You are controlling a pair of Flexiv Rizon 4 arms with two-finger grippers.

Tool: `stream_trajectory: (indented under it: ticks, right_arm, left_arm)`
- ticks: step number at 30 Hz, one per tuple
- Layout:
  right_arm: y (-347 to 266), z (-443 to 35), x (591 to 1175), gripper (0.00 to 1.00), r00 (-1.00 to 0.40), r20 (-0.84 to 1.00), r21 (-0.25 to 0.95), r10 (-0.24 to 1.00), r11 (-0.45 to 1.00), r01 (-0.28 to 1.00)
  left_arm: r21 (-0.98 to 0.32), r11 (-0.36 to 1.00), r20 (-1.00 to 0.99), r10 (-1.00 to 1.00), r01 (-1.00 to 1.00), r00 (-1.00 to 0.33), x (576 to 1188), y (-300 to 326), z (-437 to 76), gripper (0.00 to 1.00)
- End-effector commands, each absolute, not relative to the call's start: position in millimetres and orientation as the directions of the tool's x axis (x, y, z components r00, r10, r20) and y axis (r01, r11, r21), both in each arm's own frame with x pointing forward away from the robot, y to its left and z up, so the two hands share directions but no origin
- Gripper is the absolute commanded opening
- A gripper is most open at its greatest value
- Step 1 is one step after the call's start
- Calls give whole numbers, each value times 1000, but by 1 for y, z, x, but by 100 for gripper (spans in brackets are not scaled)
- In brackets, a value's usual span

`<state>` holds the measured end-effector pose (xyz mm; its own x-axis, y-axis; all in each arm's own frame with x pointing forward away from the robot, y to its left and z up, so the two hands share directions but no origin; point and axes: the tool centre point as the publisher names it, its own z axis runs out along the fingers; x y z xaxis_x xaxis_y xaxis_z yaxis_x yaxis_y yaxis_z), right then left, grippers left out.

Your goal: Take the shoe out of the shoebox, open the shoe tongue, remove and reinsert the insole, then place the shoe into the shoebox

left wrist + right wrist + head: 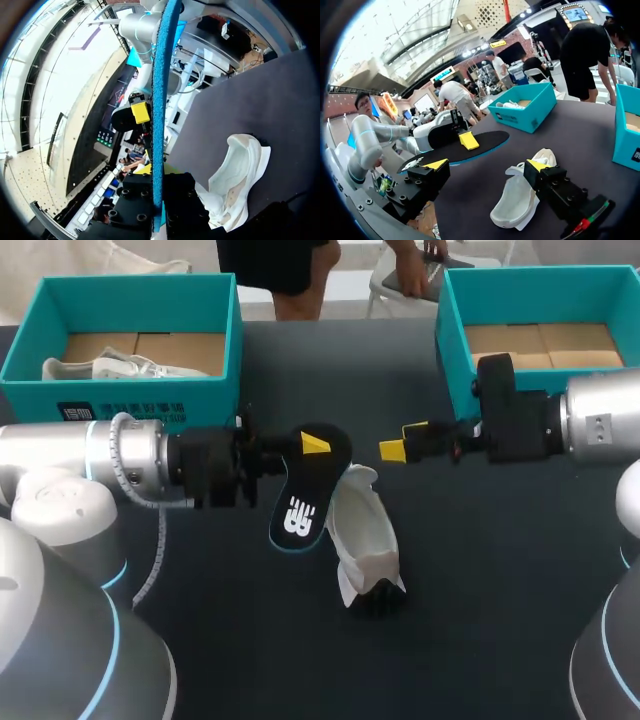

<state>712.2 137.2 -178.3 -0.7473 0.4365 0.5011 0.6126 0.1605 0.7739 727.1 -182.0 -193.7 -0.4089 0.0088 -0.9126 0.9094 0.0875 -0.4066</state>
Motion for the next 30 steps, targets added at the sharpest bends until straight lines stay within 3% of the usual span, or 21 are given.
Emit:
stream_trajectory:
  ticks: [1,2,3,4,5,6,8,26,28,30]
  right_arm:
    - [137,-184,716,100,-797,435,810,420,203,550]
    - [135,-187,719,100,-821,395,836,413,210,507]
    - [134,-193,724,100,-873,284,850,396,318,420]
    - [132,-195,727,100,-931,142,875,337,398,277]
    - [132,-197,728,100,-951,93,865,295,449,224]
    - [130,-202,729,100,-974,-46,837,223,540,84]
    - [127,-207,731,100,-979,-134,766,155,642,-4]
    - [127,-207,731,100,-979,-134,766,155,642,-4]
    - [127,-213,731,100,-975,-214,692,62,714,-106]
    - [123,-218,731,100,-969,-243,613,50,782,-113]
  left_arm:
    - [-406,89,-913,8,910,-408,726,-182,-194,0]
    - [-406,89,-913,8,910,-408,726,-182,-194,0]
    - [-406,89,-913,8,910,-408,726,-182,-194,0]
    - [-406,89,-913,8,910,-408,726,-182,-194,0]
    - [-406,89,-913,8,910,-408,726,-182,-194,0]
    - [-406,89,-913,8,910,-408,726,-182,-194,0]
    - [-406,89,-913,8,910,-408,726,-182,-194,0]
    - [-406,89,-913,8,910,-408,726,-182,-194,0]
    - [-406,89,-913,8,910,-408,726,-182,-194,0]
    - [-406,89,-913,8,910,-408,726,-182,-194,0]
